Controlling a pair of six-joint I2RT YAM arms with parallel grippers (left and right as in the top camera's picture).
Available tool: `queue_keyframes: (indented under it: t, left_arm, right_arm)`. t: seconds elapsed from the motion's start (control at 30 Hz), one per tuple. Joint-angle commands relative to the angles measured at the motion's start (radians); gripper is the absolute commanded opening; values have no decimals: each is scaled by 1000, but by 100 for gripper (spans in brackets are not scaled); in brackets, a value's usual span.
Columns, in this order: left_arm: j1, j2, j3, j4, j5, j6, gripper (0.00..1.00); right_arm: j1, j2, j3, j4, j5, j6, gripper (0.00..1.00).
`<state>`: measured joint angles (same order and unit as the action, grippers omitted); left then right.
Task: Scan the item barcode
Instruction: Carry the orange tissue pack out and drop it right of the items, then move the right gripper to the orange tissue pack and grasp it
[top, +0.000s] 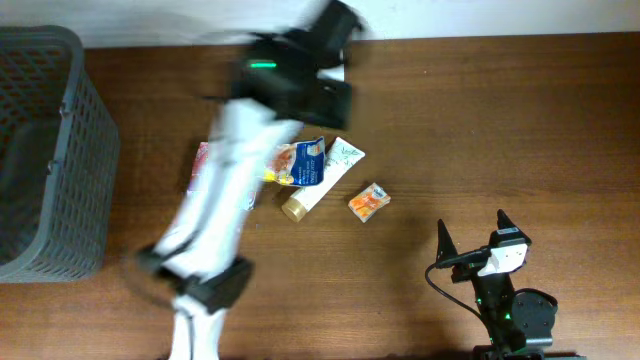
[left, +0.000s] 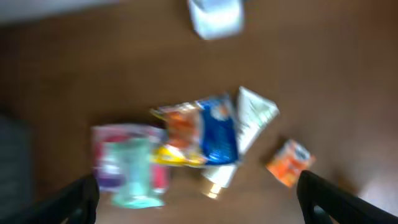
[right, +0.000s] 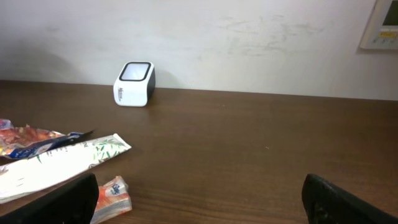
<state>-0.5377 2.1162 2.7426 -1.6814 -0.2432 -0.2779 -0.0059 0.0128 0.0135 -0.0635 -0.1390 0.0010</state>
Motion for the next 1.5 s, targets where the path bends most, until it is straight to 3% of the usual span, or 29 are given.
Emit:
queue_keyframes:
  t: [0.0, 0.1, 0.27, 0.47, 0.6, 0.67, 0.7, 0.8, 0.9, 1.0, 1.13, 1.3, 1.4, 1.47]
  left_arm:
    - [140, -191, 12, -7, 76, 134, 99]
    - [221, -323, -1, -7, 98, 192, 100]
    - [272, -639, -198, 8, 97, 282, 99]
    - [272, -1039, -779, 232, 97, 479, 99]
    - [272, -1238, -1170, 365, 114, 514, 99]
    - [272, -1254, -1260, 383, 163, 506, 99]
    - [272, -1253, -1304, 395, 189, 496, 99]
    - [272, -1222, -1411, 451, 255, 483, 99]
    - [272, -1182, -1439, 491, 298, 475, 99]
    - [272, -1149, -1439, 515, 310, 475, 99]
    - [327, -1087, -1439, 539, 412, 497, 99]
    - [443, -1077, -1439, 562, 508, 515, 99]
    - [471, -1077, -1439, 567, 517, 515, 99]
    - [471, -1077, -1439, 568, 517, 515, 99]
  right_arm:
    - [6, -6, -8, -1, 5, 8, 99]
    - [6, -6, -8, -1, 5, 8, 99]
    - [6, -6, -8, -1, 5, 8, 99]
    - [6, -6, -8, -2, 5, 8, 99]
    - [6, -6, -8, 1, -50, 8, 99]
    - [6, -6, -8, 8, -128, 29, 99]
    - [6, -6, -8, 12, -202, 109, 99]
    - [6, -6, -8, 14, -477, 565, 99]
    - [6, -6, -8, 17, -578, 785, 99]
    - [6, -6, -8, 98, -687, 796, 99]
    - [6, -6, -8, 242, -716, 924, 99]
    - [5, 15, -6, 128, -685, 923, 99]
    - [6, 109, 52, 73, -675, 846, 99]
    - [6, 240, 156, -42, -644, 718, 99]
